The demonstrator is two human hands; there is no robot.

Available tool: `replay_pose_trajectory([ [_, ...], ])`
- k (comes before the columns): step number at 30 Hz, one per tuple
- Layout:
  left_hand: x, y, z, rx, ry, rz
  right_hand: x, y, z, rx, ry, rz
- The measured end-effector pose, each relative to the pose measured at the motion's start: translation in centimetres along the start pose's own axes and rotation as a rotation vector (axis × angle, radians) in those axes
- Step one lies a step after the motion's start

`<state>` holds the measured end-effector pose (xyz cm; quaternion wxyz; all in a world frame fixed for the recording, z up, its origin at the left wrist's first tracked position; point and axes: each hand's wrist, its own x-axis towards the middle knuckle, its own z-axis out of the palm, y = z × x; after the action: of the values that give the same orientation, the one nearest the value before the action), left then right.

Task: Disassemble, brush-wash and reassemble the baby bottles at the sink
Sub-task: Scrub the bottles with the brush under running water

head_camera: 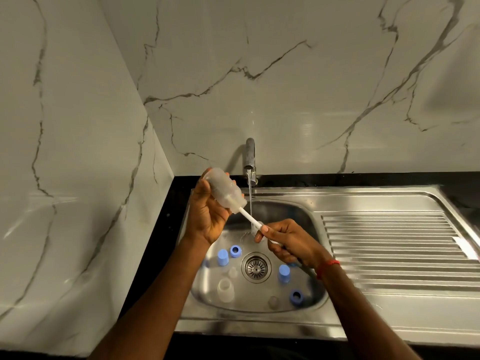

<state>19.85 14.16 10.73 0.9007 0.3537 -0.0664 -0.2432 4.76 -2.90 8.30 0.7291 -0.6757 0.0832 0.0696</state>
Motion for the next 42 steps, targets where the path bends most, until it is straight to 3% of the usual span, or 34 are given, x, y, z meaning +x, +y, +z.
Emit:
replay_pose_trajectory([
  [3, 0.0, 0.0, -0.3, 0.063, 0.113, 0.005, 0.6, -0.3, -1.8, -0.566, 0.177, -0.089],
  [6, -0.4, -0.3, -0.5, 0.097, 0.193, 0.027, 1.0, 0.4, -2.5, -1.119, 0.550, -0.235],
  [8, -0.2, -0.5, -0.3, 0.101, 0.200, 0.058, 0.9, 0.5, -1.0, -1.256, 0.802, -0.372],
  [10, 0.0, -0.7, 0.4, 0.117, 0.223, 0.067, 0.9, 0.5, 0.6, -1.294, 0.889, -0.421],
  [13, 0.6, -0.4, 0.6, 0.195, 0.328, 0.010, 1.5, 0.9, 0.6, -1.298, 0.715, -0.347],
  [16, 0.7, 0.1, -0.4, 0.219, 0.371, -0.047, 1.8, 0.3, -0.4, -0.958, 0.334, -0.281],
  [19, 0.8, -0.2, -1.4, 0.183, 0.415, -0.090, 1.6, -0.4, -1.0, -0.717, 0.155, -0.179],
  [25, 1.9, -2.9, -3.5, 0.094, 0.595, -0.232, 2.3, 0.6, -2.8, -0.987, 0.348, 0.024],
  [30, 3.8, -5.1, -3.3, 0.142, 0.677, -0.281, 2.3, -0.8, -3.2, -1.300, 0.487, 0.052],
  [42, 9.6, -7.1, -2.6, 0.252, 0.772, -0.256, 3.8, -3.9, -5.6, -1.474, 0.539, 0.102],
])
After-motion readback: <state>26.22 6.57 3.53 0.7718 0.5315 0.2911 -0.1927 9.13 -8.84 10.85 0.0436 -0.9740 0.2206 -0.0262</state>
